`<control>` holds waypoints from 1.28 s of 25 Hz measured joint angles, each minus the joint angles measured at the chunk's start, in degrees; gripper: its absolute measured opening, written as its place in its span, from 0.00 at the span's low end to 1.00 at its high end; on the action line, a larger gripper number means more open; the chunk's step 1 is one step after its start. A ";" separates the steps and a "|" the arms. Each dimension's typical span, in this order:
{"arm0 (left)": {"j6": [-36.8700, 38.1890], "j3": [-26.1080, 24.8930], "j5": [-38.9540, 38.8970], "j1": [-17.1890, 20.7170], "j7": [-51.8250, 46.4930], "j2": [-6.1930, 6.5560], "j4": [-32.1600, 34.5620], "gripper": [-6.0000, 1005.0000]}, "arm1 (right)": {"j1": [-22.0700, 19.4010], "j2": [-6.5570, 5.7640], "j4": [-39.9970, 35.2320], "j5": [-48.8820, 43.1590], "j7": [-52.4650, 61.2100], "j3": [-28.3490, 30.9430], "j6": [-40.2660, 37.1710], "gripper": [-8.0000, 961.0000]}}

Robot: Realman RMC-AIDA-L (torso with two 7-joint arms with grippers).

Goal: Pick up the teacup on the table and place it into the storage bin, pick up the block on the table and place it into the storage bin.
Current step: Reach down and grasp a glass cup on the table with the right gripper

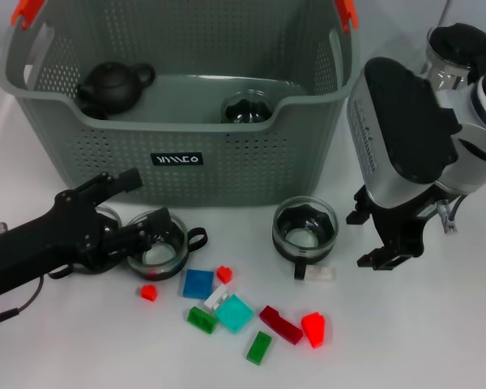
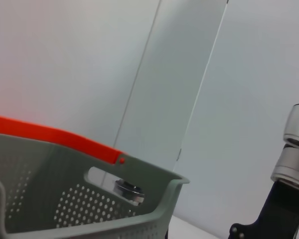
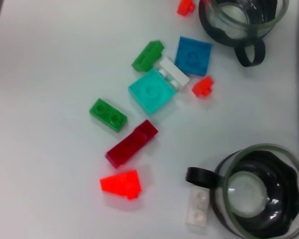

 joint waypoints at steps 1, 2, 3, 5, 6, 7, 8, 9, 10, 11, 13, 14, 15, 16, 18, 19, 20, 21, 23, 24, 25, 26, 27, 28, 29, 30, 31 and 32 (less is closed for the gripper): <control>-0.26 0.00 -0.01 0.00 0.01 -0.02 -0.19 0.93 | 0.12 0.02 0.07 -0.19 -0.70 -0.36 0.56 0.64; -0.48 -0.02 -0.02 -0.01 0.01 -0.05 -0.40 0.93 | 0.27 0.04 0.23 -0.26 -1.38 -0.75 1.19 0.64; -0.66 -0.04 -0.04 -0.04 0.02 -0.10 -0.57 0.93 | 0.39 0.05 0.59 -0.27 -2.07 -1.25 1.79 0.64; -1.07 -0.08 -0.09 -0.15 0.03 -0.24 -0.71 0.93 | 0.60 0.09 1.29 -0.26 -3.24 -2.26 2.97 0.64; -1.07 -0.08 -0.09 -0.15 0.03 -0.24 -0.71 0.93 | 0.65 0.11 1.61 -0.27 -3.75 -3.02 3.69 0.64; -1.40 -0.10 -0.20 -0.25 0.03 -0.51 -0.73 0.93 | 0.68 0.12 1.90 -0.28 -4.22 -3.87 4.33 0.64; -1.41 -0.10 -0.22 -0.26 0.04 -0.57 -0.73 0.93 | 0.68 0.14 2.16 -0.29 -4.61 -4.80 5.12 0.64; -1.42 -0.10 -0.25 -0.26 0.04 -0.62 -0.74 0.93 | 0.64 0.14 2.43 -0.32 -4.98 -5.66 5.84 0.64; -1.42 -0.12 -0.33 -0.26 0.04 -0.72 -0.74 0.93 | 0.58 0.15 2.81 -0.34 -5.42 -6.57 6.52 0.64; -1.42 -0.14 -0.46 -0.25 0.06 -0.80 -0.74 0.93 | 0.48 0.15 3.17 -0.36 -5.88 -7.17 7.21 0.64; -1.42 -0.17 -0.89 -0.11 0.11 -0.89 -0.74 0.93 | 0.42 0.15 3.75 -0.38 -6.77 -7.86 8.30 0.63; -1.42 -0.17 -1.05 -0.06 0.13 -0.93 -0.75 0.93 | 0.42 0.15 4.08 -0.39 -7.22 -8.01 8.90 0.63; -1.41 -0.17 -1.19 -0.04 0.13 -0.96 -0.77 0.93 | 0.46 0.15 4.43 -0.39 -7.61 -8.17 9.36 0.63; -1.39 -0.17 -1.27 -0.01 0.13 -0.97 -0.81 0.93 | 0.57 0.15 4.81 -0.40 -7.98 -8.33 9.92 0.62; -1.34 -0.17 -1.36 0.04 0.13 -0.98 -1.03 0.93 | 0.71 0.15 5.37 -0.40 -8.62 -8.70 10.91 0.61; -1.34 -0.17 -1.36 0.06 0.13 -0.99 -1.25 0.93 | 0.75 0.16 5.64 -0.36 -8.89 -8.93 11.52 0.61; -1.35 -0.17 -1.36 0.07 0.13 -0.99 -1.44 0.93 | 0.76 0.15 5.85 -0.30 -9.18 -9.19 12.10 0.61; -1.36 -0.17 -1.38 0.08 0.13 -0.99 -1.60 0.93 | 0.76 0.15 6.01 -0.22 -9.51 -9.43 12.60 0.60; -1.38 -0.17 -1.50 0.08 0.13 -0.99 -1.73 0.93 | 0.78 0.18 6.20 -0.07 -9.84 -9.96 13.38 0.60; -1.38 -0.17 -1.56 0.08 0.13 -0.99 -1.73 0.93 | 0.78 0.21 6.33 0.01 -9.90 -10.37 13.71 0.59; -1.39 -0.17 -1.59 0.08 0.13 -0.99 -1.73 0.93 | 0.79 0.23 6.50 0.07 -9.97 -10.72 14.03 0.59; -1.40 -0.17 -1.64 0.09 0.13 -0.99 -1.73 0.93 | 0.79 0.26 6.81 0.14 -10.11 -11.13 14.39 0.58; -1.41 -0.17 -1.70 0.09 0.13 -0.99 -1.73 0.93 | 0.81 0.30 7.18 0.16 -10.25 -11.40 14.72 0.58; -1.41 -0.18 -1.74 0.09 0.13 -0.99 -1.73 0.93 | 0.85 0.34 7.65 0.17 -10.36 -11.68 15.06 0.58; -1.41 -0.30 -1.75 0.09 0.13 -0.99 -1.73 0.93 | 0.95 0.37 8.24 0.18 -10.43 -11.99 15.50 0.57; -1.41 -0.45 -1.76 0.08 0.13 -0.99 -1.73 0.93 | 1.04 0.39 8.72 0.19 -10.46 -12.19 15.91 0.57; -1.42 -0.66 -1.76 0.10 0.13 -0.99 -1.73 0.93 | 1.17 0.41 9.31 0.19 -10.49 -12.43 16.39 0.56; -1.42 -0.82 -1.77 0.12 0.13 -0.99 -1.73 0.93 | 1.26 0.44 9.79 0.20 -10.52 -12.61 16.76 0.56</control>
